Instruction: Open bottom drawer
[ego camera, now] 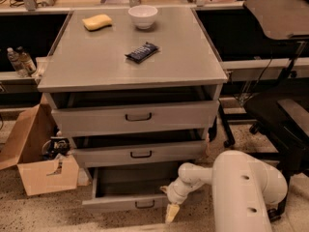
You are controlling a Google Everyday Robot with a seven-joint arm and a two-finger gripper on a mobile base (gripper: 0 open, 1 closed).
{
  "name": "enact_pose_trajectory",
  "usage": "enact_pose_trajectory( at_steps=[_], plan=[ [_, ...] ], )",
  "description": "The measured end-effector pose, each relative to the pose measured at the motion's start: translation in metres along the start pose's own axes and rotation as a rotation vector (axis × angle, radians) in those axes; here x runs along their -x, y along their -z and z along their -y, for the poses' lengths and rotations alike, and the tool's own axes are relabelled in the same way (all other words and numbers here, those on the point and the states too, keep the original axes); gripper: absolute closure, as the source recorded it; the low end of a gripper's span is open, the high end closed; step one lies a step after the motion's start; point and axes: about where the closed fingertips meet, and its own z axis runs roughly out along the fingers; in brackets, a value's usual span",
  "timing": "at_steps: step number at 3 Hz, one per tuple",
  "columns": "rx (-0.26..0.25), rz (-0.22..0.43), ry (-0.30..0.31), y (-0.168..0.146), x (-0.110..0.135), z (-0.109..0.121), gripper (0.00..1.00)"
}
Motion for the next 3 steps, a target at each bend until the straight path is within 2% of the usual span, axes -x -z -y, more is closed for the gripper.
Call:
enact_pose_trajectory(
  at_steps=[1,2,3],
  plan=[
    [0.04,0.061,0.079,0.002,0.01,-0.036,0.43],
    [0.06,0.107,0.111,0.002,0.011,-0.061,0.72],
    [0.061,0.13,0.119,0.002,0.01,-0.074,0.95]
  ],
)
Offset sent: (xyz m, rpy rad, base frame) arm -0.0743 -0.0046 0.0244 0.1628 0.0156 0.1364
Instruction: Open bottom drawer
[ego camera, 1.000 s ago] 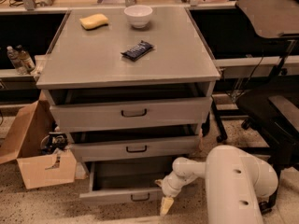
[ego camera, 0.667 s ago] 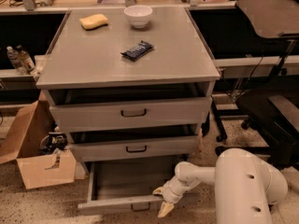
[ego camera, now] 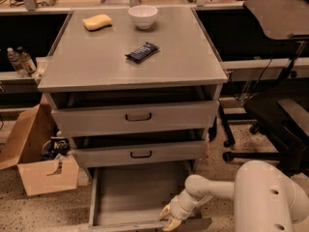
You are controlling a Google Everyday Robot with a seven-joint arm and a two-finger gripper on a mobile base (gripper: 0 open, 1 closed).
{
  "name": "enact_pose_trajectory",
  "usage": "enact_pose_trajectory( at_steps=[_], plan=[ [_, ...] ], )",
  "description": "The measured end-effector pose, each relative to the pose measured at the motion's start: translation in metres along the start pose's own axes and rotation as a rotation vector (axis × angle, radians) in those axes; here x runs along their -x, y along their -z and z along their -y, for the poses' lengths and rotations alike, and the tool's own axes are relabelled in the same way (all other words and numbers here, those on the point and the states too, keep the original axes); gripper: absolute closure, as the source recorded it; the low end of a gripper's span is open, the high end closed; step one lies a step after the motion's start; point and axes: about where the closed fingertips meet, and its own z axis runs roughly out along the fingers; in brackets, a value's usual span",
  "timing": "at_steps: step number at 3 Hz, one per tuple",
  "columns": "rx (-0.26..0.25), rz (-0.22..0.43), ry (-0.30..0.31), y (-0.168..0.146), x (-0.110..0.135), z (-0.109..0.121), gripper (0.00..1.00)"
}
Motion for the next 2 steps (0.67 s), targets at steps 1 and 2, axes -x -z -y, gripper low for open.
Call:
enact_pose_trajectory(
  at_steps=[1,2],
  plan=[
    [0.0,0.001,0.0,-0.0001,-0.0002,-0.0005,0.0],
    [0.0,0.001,0.0,-0.0001,-0.0002,-0.0005,0.0]
  ],
)
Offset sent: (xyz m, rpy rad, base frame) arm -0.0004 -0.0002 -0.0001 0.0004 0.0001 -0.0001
